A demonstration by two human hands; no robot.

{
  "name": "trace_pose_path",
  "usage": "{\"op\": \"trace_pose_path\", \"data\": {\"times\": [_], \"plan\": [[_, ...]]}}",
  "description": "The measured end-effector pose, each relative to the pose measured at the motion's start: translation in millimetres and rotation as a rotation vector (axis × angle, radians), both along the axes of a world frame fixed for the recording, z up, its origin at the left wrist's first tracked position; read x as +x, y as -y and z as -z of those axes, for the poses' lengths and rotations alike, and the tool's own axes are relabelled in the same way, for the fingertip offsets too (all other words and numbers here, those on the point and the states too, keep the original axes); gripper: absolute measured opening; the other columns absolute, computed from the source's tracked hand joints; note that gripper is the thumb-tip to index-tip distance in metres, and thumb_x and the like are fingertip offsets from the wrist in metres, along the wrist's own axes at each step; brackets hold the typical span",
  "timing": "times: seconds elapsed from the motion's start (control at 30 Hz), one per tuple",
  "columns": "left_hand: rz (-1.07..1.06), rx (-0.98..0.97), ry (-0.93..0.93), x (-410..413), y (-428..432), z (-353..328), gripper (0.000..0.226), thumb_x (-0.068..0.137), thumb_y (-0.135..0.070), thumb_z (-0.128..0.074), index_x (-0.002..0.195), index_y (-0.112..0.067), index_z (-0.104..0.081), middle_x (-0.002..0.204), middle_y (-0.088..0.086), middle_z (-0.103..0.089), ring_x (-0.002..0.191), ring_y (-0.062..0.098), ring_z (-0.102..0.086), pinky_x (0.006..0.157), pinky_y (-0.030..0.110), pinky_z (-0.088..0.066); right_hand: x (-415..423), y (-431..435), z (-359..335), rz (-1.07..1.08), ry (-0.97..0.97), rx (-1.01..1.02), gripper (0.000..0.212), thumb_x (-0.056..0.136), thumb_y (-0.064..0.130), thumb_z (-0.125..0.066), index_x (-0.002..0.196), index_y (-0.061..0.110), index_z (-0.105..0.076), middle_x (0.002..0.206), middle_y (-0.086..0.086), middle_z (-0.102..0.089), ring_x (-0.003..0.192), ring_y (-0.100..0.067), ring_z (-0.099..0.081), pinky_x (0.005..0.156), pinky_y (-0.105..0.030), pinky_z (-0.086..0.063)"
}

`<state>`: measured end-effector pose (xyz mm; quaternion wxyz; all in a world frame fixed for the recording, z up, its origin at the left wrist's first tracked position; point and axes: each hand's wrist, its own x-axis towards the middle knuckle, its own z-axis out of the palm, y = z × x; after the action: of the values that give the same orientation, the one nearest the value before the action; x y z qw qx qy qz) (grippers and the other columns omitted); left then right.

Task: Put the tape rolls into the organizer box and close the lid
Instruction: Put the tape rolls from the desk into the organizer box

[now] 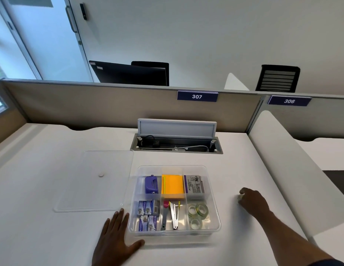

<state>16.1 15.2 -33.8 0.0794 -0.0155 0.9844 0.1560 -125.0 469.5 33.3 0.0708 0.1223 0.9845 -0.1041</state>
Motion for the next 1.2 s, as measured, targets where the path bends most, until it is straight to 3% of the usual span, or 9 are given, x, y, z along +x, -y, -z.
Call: {"op": "trace_pose_path", "data": {"times": [0.13, 0.3, 0.47, 0.6, 0.7, 0.8, 0.97, 1.03, 1.2], "plan": [[0.003, 0.02, 0.023, 0.8, -1.0, -2.9, 0.111, 0.062, -0.091, -0.034, 0.139, -0.011, -0.041, 0.151, 0.011, -0.033, 0.139, 0.028, -0.032, 0.11, 0.024, 0.009, -1.9, 10.8, 7.1, -0.059, 0.033, 0.007, 0.025, 0.084, 0.012, -0.055, 0.109, 0.007, -0.056, 0.107, -0.016, -0.063, 0.101, -0.033, -0.061, 0.083, -0.033, -0.05], [0.0, 0.025, -0.046, 1.0, -0.6, -2.4, 0.113, 0.062, -0.092, -0.033, 0.143, -0.013, -0.033, 0.154, 0.008, -0.024, 0.142, 0.024, -0.022, 0.109, 0.022, 0.015, -7.6, 28.6, -0.3, 0.033, -0.12, -0.129, 0.027, 0.08, 0.001, -0.052, 0.106, 0.002, -0.059, 0.105, -0.024, -0.052, 0.083, -0.039, -0.058, 0.078, -0.04, -0.053], [0.0, -0.004, -0.079, 2.0, 0.6, 2.8, 0.113, 0.062, -0.092, -0.032, 0.146, -0.016, -0.026, 0.157, 0.005, -0.017, 0.145, 0.02, -0.015, 0.114, 0.029, 0.008, -27.3, 54.0, -35.0, -0.2, -0.156, -0.24, 0.031, 0.073, 0.009, -0.07, 0.104, 0.003, -0.066, 0.102, -0.016, -0.07, 0.096, -0.032, -0.062, 0.079, -0.028, -0.042], [0.003, -0.018, -0.063, 1.8, 0.7, 3.4, 0.112, 0.063, -0.091, -0.035, 0.143, -0.012, -0.033, 0.154, 0.009, -0.025, 0.142, 0.024, -0.025, 0.113, 0.035, -0.004, -24.8, 83.8, -58.5, -0.39, -0.08, -0.27, 0.033, 0.072, 0.018, -0.072, 0.104, 0.012, -0.065, 0.106, -0.006, -0.068, 0.099, -0.022, -0.06, 0.077, -0.022, -0.039], [-0.003, -0.012, -0.077, 1.9, 1.6, 6.9, 0.113, 0.062, -0.091, -0.036, 0.145, -0.014, -0.028, 0.156, 0.006, -0.018, 0.144, 0.021, -0.017, 0.116, 0.038, -0.006, -14.4, 102.0, -67.1, -0.517, 0.007, -0.245, 0.036, 0.073, 0.02, -0.073, 0.107, 0.013, -0.061, 0.11, -0.007, -0.063, 0.099, -0.019, -0.055, 0.079, -0.022, -0.041], [-0.005, -0.017, -0.082, 2.3, 2.4, 8.8, 0.112, 0.062, -0.091, -0.035, 0.146, -0.016, -0.027, 0.157, 0.005, -0.017, 0.145, 0.019, -0.014, 0.117, 0.04, -0.007, -0.7, 113.4, -67.2, -0.556, 0.092, -0.233, 0.039, 0.072, 0.015, -0.072, 0.11, 0.012, -0.061, 0.116, -0.01, -0.058, 0.105, -0.022, -0.054, 0.086, -0.026, -0.047], [0.0, -0.016, -0.092, 2.2, 2.7, 9.8, 0.112, 0.062, -0.092, -0.033, 0.146, -0.016, -0.026, 0.158, 0.005, -0.016, 0.145, 0.018, -0.011, 0.117, 0.04, -0.006, 21.3, 120.6, -56.5, -0.597, 0.213, -0.19, 0.038, 0.074, 0.007, -0.07, 0.111, 0.011, -0.06, 0.124, -0.011, -0.052, 0.116, -0.025, -0.049, 0.094, -0.026, -0.043], [0.0, -0.024, -0.091, 2.0, 3.0, 10.7, 0.113, 0.063, -0.092, -0.031, 0.146, -0.017, -0.023, 0.158, 0.004, -0.013, 0.145, 0.017, -0.008, 0.118, 0.04, -0.006, 27.5, 120.8, -51.5, -0.587, 0.257, -0.169, 0.041, 0.075, 0.007, -0.071, 0.114, 0.012, -0.059, 0.127, -0.011, -0.049, 0.117, -0.027, -0.049, 0.094, -0.031, -0.049], [0.002, -0.021, -0.09, 1.7, 3.1, 11.2, 0.113, 0.063, -0.091, -0.032, 0.146, -0.016, -0.024, 0.158, 0.005, -0.013, 0.145, 0.019, -0.011, 0.118, 0.042, -0.008, 31.2, 121.6, -47.1, -0.542, 0.165, -0.167, 0.037, 0.08, 0.008, -0.066, 0.116, 0.012, -0.058, 0.131, -0.011, -0.049, 0.125, -0.026, -0.046, 0.106, -0.032, -0.042]]}}
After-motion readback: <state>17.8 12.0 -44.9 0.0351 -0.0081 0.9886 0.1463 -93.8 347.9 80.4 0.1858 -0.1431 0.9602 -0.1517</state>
